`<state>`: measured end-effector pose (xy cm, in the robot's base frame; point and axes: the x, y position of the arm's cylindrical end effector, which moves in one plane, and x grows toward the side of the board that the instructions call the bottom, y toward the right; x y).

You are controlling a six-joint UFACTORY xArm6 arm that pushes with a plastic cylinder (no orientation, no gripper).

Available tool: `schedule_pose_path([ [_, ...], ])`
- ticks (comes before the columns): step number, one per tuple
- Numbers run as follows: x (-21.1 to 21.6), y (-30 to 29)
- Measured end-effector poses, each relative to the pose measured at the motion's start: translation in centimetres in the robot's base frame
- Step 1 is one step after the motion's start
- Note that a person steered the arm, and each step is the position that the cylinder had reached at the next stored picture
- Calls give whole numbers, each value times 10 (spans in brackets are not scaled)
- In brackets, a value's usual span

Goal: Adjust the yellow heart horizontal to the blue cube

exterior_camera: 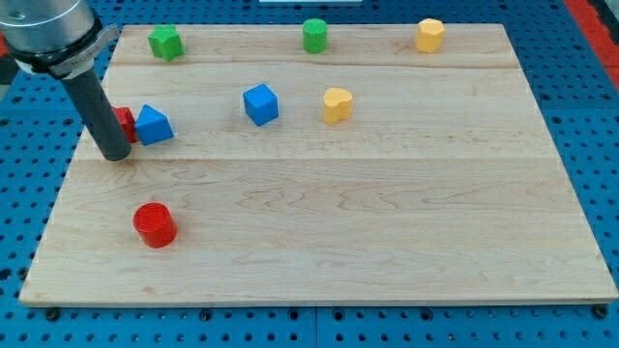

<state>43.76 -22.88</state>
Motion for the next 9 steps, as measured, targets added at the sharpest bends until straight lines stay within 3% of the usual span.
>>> schedule_pose_path([
  [2,0,16],
  [4,10,69],
  [6,16,211],
  [7,2,247],
  [9,-44,109],
])
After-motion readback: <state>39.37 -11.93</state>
